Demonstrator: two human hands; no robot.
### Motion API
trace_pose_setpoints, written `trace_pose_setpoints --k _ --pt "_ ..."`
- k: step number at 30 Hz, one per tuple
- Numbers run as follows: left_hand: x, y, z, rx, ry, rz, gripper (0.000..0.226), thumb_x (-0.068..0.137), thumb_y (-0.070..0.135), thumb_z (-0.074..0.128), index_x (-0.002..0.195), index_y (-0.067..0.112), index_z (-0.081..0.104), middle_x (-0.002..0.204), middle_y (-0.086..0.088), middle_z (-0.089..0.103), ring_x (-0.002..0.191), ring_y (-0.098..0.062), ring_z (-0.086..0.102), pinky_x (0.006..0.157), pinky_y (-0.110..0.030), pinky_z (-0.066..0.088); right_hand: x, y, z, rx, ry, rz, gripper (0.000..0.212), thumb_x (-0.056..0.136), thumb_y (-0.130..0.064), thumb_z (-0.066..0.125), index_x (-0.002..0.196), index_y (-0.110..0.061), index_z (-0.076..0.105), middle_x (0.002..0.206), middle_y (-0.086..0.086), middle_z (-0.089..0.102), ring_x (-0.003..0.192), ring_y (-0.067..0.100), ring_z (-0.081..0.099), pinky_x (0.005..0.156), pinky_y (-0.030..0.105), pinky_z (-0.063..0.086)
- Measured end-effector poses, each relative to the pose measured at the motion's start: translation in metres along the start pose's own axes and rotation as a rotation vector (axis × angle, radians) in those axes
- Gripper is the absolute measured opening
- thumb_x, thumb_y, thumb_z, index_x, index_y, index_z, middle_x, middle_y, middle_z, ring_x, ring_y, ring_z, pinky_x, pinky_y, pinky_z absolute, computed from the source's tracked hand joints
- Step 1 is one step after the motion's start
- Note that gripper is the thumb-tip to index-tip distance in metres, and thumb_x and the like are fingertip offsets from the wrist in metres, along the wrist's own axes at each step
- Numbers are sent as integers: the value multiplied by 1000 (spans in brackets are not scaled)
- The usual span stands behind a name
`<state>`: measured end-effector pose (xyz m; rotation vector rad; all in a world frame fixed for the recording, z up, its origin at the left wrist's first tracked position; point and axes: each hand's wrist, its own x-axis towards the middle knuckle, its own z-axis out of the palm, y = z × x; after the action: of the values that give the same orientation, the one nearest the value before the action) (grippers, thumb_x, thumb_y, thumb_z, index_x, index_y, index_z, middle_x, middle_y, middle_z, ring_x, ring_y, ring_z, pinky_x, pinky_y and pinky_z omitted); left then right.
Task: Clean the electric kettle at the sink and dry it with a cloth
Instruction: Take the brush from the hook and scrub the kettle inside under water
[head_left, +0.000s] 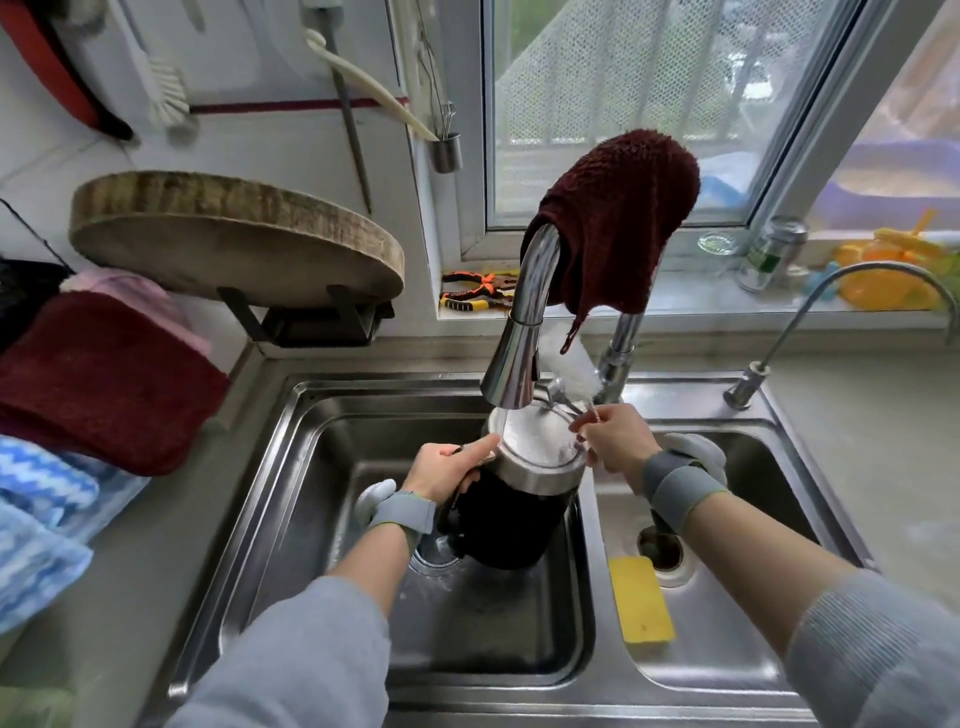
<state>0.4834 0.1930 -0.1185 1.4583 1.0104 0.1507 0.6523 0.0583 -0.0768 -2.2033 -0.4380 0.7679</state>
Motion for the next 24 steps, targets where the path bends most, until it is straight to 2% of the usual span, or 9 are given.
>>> trace_pose_setpoints --k 4,7,9,13,16,18,19,22,24 --pt "7 -3 8 -88 43 -46 51 70 45 79 41 14 51 44 -7 44 44 -19 38 49 -26 32 2 3 -7 28 13 -11 30 84 7 42 87 -5 69 64 9 59 45 15 50 31 12 29" --pt "10 0 12 -97 84 -50 45 74 38 75 46 11 52 46 -8 45 44 -18 37 44 -23 31 4 4 -6 23 14 -11 29 85 6 42 89 -3 69 72 15 63 47 16 53 31 11 30" --pt "11 2 11 -73 97 -65 45 72 39 74 45 10 53 46 -9 47 46 -19 39 48 -25 32 5 4 -3 13 7 -17 28 85 5 43 89 -3 69 78 17 64 49 17 54 31 12 30" --pt "13 -1 2 -31 107 -97 45 70 43 72 45 10 55 44 -6 47 45 -17 40 52 -27 33 8 0 5 -20 -3 -57 29 84 2 43 84 -10 70 74 14 66 51 21 55 32 15 31" --pt "11 -2 -13 -30 118 -105 45 69 47 73 51 9 57 48 -8 49 46 -17 41 52 -27 34 14 -9 12 -66 34 -136 29 83 1 46 86 -11 73 69 7 68 55 21 58 45 19 45" --pt "8 -2 -23 -35 142 -105 46 70 47 73 51 9 56 48 -7 50 45 -17 42 52 -27 34 19 -16 15 -92 73 -214 29 83 0 48 87 -12 74 83 7 71 67 25 61 68 30 55" --pt "7 -2 -29 -25 159 -98 46 72 47 73 51 9 56 47 -6 50 45 -16 42 52 -27 34 21 -21 18 -115 77 -250 29 83 0 48 88 -11 74 86 6 71 71 24 61 75 34 55" --pt "5 0 -39 35 173 -75 47 73 47 71 49 9 56 47 -7 50 47 -16 43 56 -26 36 25 -33 23 -250 25 -344 26 86 -1 48 85 -15 69 83 2 63 77 23 58 71 26 45" --pt "2 -1 -45 72 189 -68 49 73 49 71 50 8 57 47 -7 51 49 -16 45 58 -26 37 28 -39 28 -392 -42 -369 21 86 -3 47 82 -15 64 85 8 64 85 28 59 69 25 38"
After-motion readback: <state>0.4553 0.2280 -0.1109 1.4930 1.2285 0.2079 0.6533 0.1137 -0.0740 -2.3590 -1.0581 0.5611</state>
